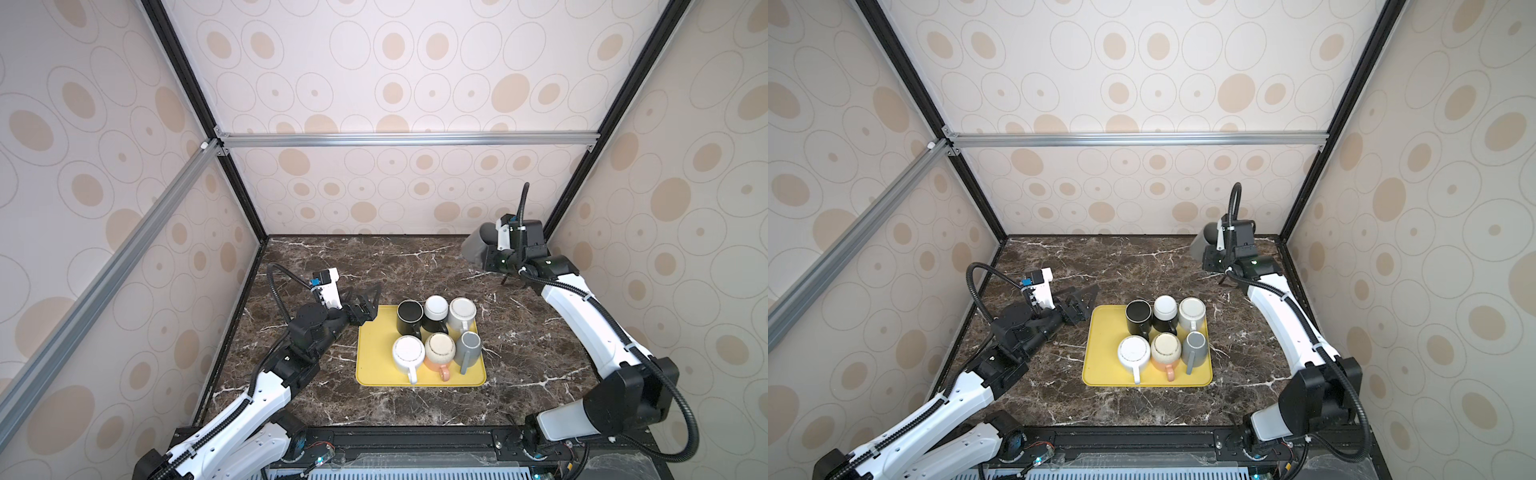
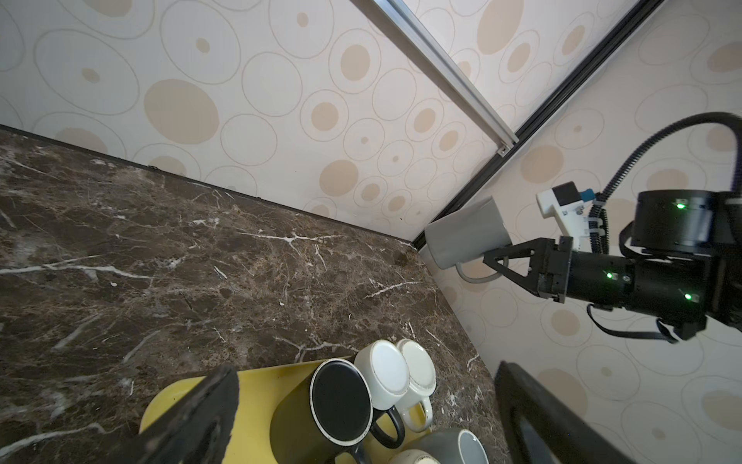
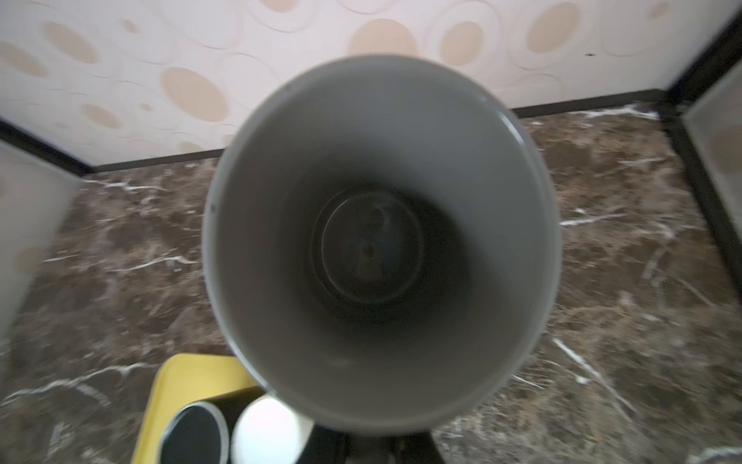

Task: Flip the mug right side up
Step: 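Open left gripper and carry the grey mug away with right gripper, then lower the grey mug upright onto the table with right gripper while left withdraws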

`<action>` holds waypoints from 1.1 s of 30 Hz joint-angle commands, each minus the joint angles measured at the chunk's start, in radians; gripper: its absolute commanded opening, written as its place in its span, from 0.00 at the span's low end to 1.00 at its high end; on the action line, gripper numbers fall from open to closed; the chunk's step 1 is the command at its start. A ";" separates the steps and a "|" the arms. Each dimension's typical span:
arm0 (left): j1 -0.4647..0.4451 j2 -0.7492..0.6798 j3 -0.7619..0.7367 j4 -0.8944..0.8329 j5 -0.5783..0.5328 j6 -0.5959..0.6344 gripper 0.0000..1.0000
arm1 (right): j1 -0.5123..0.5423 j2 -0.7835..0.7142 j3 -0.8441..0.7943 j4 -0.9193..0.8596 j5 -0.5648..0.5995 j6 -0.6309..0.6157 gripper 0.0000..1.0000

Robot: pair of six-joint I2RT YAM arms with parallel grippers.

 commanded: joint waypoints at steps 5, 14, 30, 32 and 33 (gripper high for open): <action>0.005 0.001 -0.005 0.016 0.015 0.036 1.00 | -0.073 0.111 0.043 0.010 0.113 -0.112 0.00; 0.006 0.017 -0.057 0.049 0.036 0.007 0.98 | -0.117 0.198 0.036 0.041 0.139 -0.117 0.00; 0.006 0.058 -0.060 0.076 0.047 -0.009 0.98 | -0.133 0.278 0.002 0.102 0.175 -0.122 0.00; 0.006 0.053 -0.066 0.083 0.046 -0.013 0.98 | -0.136 0.286 0.003 0.103 0.177 -0.126 0.00; 0.006 0.050 -0.069 0.083 0.044 -0.014 0.98 | -0.137 0.289 0.005 0.099 0.181 -0.128 0.00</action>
